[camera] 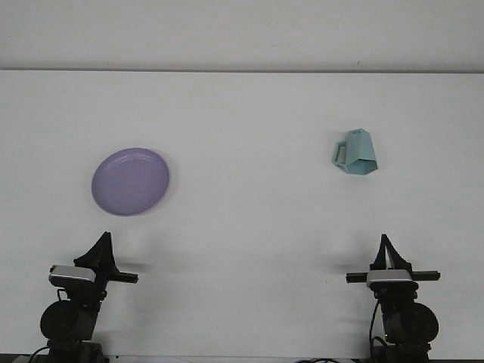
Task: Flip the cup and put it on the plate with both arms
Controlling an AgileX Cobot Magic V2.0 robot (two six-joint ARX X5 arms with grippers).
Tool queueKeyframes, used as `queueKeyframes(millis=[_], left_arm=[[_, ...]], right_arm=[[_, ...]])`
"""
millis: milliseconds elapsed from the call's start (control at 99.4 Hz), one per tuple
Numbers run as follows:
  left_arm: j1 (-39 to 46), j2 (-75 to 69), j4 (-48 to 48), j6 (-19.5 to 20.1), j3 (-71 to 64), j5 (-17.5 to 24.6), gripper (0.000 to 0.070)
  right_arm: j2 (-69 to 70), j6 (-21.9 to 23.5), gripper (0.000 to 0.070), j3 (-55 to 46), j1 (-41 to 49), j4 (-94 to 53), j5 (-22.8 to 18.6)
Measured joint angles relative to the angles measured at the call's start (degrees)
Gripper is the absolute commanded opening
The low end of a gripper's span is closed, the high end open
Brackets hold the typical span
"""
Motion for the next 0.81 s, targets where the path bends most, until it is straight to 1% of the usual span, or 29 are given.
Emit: queueKeyframes(millis=[745, 805], left_arm=[[0.0, 0.0, 0.2, 0.0, 0.0, 0.0, 0.0013], [0.0, 0.0, 0.6, -0.5, 0.0, 0.0, 0.0012]], right_arm=[[0.0, 0.0, 0.0001, 0.0, 0.0, 0.0, 0.0], [0.0, 0.2, 0.0001, 0.0, 0.0, 0.4, 0.0]])
